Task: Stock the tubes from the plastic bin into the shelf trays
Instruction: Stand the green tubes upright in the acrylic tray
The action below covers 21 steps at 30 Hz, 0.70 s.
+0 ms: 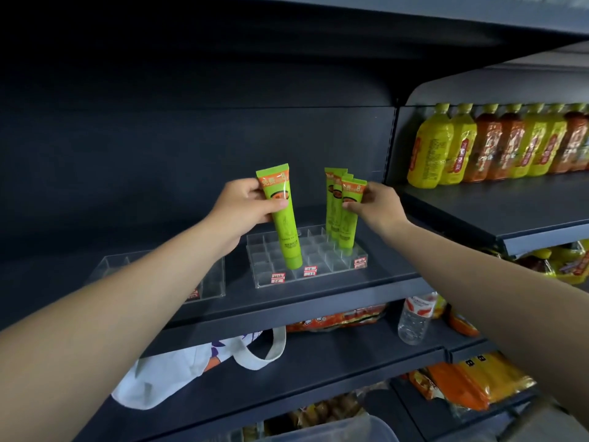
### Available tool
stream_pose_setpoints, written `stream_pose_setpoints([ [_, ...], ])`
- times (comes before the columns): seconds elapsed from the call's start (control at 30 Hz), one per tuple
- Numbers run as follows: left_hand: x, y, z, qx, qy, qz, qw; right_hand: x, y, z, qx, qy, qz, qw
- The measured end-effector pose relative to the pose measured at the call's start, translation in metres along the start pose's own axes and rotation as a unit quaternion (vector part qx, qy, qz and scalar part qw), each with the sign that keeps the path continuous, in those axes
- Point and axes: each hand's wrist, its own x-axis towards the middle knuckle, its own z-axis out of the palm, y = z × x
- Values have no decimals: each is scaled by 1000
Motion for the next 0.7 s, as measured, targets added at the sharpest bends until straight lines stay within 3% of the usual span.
stream_pose_setpoints([
  [0.2,6,4,4,1,-8,-5,1000,9,-5,-10,-31,6,18,999],
  [0.43,17,18,28,8,-40,9,999,8,-23,-51,-120,-29,-45,991],
  [0.57,26,21,51,43,-52,33,997,5,-28,-80,-242,-49,-90,965],
  [0.7,34,16,77,61,-39,36,997,5,-29,-101,-378,-92,-114,914],
])
